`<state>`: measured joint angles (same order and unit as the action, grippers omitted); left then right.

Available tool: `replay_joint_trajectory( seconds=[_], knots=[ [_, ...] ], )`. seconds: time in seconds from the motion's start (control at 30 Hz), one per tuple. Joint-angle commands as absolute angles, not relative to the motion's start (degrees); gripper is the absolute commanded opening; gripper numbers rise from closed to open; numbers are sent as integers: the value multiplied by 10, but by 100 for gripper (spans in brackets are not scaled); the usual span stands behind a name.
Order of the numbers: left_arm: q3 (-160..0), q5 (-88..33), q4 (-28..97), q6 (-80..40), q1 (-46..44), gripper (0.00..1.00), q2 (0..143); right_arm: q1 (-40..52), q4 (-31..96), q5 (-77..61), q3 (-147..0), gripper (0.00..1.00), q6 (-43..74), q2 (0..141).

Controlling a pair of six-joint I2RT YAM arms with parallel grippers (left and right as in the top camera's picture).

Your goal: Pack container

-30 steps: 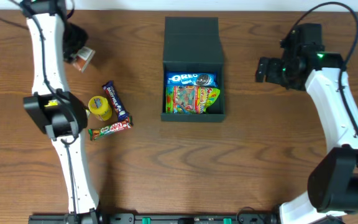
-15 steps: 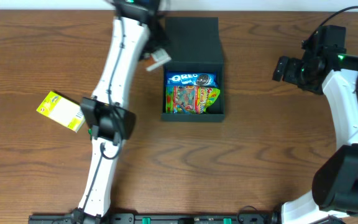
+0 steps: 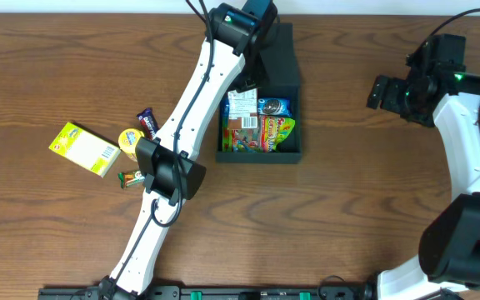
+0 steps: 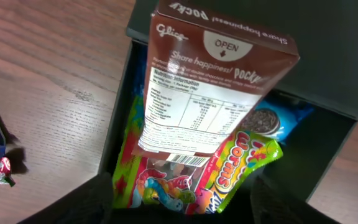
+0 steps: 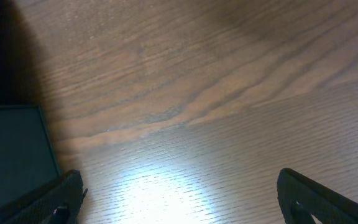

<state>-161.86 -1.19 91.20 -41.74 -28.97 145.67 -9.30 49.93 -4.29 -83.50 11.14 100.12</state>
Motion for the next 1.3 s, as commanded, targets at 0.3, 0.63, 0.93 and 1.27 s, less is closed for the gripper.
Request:
replay_joint_trajectory(
  seconds=[0.3, 0.63, 0.93, 1.27],
  knots=[
    [-1551, 83, 898, -385, -302, 96, 1462, -98, 500, -47, -839, 99, 110, 1004],
    [-1635, 79, 916, -385, -175, 96, 1404, -16, 503, -102, -839, 96, 16, 1004],
    [-1640, 71, 923, -373, -1, 96, 1356, 185, 398, -98, -839, 99, 20, 1004],
    [-1639, 14, 921, -372, 102, 96, 1356, 310, 263, -16, -839, 99, 148, 1101]
  ],
)
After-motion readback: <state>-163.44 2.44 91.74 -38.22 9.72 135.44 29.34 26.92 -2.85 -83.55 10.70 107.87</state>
